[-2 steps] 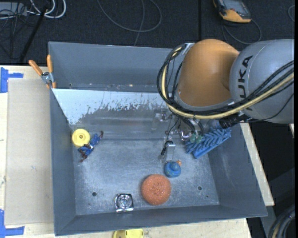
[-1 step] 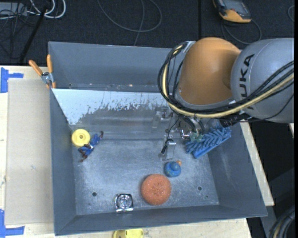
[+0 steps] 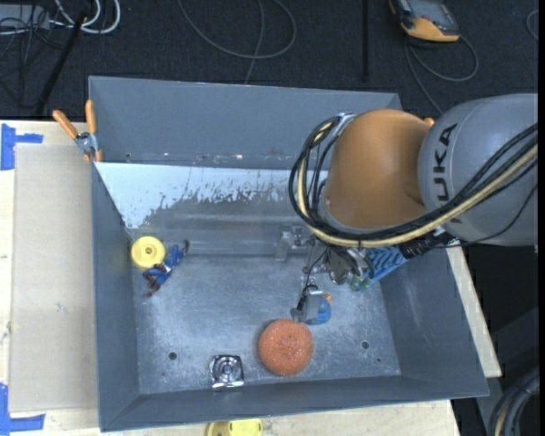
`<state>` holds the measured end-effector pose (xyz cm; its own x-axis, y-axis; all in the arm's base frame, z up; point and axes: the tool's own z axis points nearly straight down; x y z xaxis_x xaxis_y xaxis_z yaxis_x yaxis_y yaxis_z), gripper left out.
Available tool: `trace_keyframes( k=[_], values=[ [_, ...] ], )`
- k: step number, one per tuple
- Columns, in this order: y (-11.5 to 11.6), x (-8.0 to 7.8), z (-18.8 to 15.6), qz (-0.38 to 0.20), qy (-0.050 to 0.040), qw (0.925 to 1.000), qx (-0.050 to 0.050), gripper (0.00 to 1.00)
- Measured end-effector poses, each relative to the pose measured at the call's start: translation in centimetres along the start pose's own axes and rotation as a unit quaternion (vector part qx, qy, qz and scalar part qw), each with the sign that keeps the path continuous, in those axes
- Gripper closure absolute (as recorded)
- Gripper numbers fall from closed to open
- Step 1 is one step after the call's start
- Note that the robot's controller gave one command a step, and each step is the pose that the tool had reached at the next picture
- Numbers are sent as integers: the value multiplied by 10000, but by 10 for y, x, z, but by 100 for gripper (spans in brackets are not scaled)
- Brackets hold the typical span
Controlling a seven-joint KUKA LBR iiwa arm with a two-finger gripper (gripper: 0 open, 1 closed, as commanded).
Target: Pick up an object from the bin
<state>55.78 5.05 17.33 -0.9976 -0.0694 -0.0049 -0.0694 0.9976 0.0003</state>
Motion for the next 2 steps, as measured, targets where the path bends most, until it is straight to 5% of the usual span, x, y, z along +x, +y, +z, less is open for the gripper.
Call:
trace_keyframes(
  k=[2],
  values=[
    [-14,44,92,-1015,39,9948,-4,0]
  ],
)
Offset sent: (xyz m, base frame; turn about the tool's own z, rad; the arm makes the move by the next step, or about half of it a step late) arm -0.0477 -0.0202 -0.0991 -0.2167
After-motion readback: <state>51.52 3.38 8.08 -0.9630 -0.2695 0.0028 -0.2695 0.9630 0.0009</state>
